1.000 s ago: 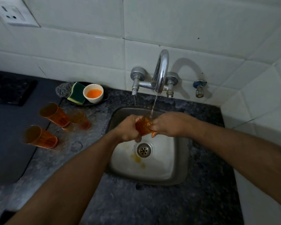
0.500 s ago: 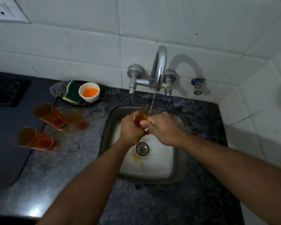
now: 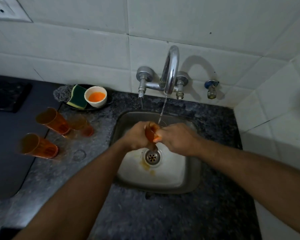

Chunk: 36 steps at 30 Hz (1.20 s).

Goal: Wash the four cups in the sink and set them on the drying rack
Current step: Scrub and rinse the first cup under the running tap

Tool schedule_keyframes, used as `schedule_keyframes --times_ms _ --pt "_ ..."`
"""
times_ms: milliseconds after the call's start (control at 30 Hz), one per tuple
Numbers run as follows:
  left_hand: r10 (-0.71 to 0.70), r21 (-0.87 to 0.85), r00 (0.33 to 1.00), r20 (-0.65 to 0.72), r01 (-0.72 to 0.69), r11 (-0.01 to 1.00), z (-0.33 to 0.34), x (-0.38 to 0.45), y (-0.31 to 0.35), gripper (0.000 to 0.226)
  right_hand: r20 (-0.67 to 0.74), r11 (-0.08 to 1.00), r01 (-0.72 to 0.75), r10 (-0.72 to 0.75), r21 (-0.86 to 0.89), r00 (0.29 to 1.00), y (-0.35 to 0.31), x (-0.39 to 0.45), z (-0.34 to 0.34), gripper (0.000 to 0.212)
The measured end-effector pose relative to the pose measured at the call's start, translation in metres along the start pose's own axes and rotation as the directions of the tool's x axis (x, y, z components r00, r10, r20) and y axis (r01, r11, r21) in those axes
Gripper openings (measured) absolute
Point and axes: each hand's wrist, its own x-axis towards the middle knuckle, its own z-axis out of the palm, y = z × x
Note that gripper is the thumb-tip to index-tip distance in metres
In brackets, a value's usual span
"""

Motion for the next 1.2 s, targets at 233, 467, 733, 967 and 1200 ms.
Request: schedule_keyframes --times_ms 233,467,733,967,1200 --pt "-0.023 -0.075 0.999 0.037 0.026 0.997 -0.017 0.016 0.034 0.051 0.095 0.976 0.077 -0.058 -0.203 0.994 0.045 0.019 -0.026 0.038" --pt "0.07 0.119 0.85 -0.521 -0.009 0.993 0.03 0.024 0.027 0.013 -0.249 0.782 -0.341 0.522 0.523 0.816 0.001 0.021 0.017 0.03" --pt "0.098 0.099 0.832 -0.546 -0.053 0.994 0.04 0.013 0.013 0.007 -0.247 0.728 -0.307 0.546 0.613 0.801 -0.021 0.024 0.021 0.026" --pt "0.007 0.024 0.988 -0.152 -0.003 1.0 -0.003 0.022 0.031 0.033 -0.208 0.95 -0.161 0.22 0.268 0.953 0.018 0.021 0.008 0.033" --pt "0.063 0.077 0.896 -0.439 -0.033 0.997 0.037 0.02 0.011 0.021 -0.226 0.684 -0.316 0.58 0.658 0.783 -0.004 0.025 0.043 0.032"
